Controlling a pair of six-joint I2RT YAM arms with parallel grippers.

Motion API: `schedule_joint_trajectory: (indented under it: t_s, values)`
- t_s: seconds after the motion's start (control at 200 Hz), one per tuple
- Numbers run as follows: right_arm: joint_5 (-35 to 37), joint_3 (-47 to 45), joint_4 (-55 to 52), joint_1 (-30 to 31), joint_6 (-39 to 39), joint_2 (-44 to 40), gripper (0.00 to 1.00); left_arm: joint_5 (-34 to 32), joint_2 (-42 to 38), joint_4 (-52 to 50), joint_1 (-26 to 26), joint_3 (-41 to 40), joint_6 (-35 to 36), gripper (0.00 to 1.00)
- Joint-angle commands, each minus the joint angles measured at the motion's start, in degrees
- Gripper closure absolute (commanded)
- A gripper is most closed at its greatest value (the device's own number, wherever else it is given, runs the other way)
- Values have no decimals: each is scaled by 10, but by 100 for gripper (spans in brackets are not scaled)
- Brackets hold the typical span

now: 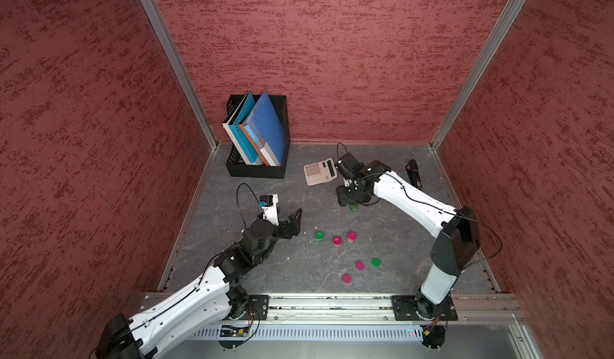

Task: Close the paint jar lid
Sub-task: Place the paint jar at the center of the board, then pick up the paint jar from the center of the board.

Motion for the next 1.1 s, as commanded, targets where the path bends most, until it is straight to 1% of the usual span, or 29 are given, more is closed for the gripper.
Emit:
schedule_joint_trajectory:
  t_s: [0.0, 0.09, 0.331, 0.656, 0.816, 1.097]
  values:
    - [-57, 11, -62, 51, -16, 23, 35, -10, -14, -42, 20, -2, -27, 7]
    - [-82, 21, -67, 77, -23, 40, 32, -13, -23, -66, 30, -3, -35, 0]
    - [-110, 15, -62, 106, -20, 80, 28, -24, -63, -113, 41, -12, -53, 0]
    - [-131, 55, -36, 108, -24, 155, 29, -14, -80, -123, 44, -26, -67, 0]
    - [-132, 79, -38, 108, -27, 189, 33, -7, -75, -116, 45, -29, -69, 0]
    - [-121, 91, -42, 108, -25, 221, 45, -2, -73, -113, 48, -29, -71, 0]
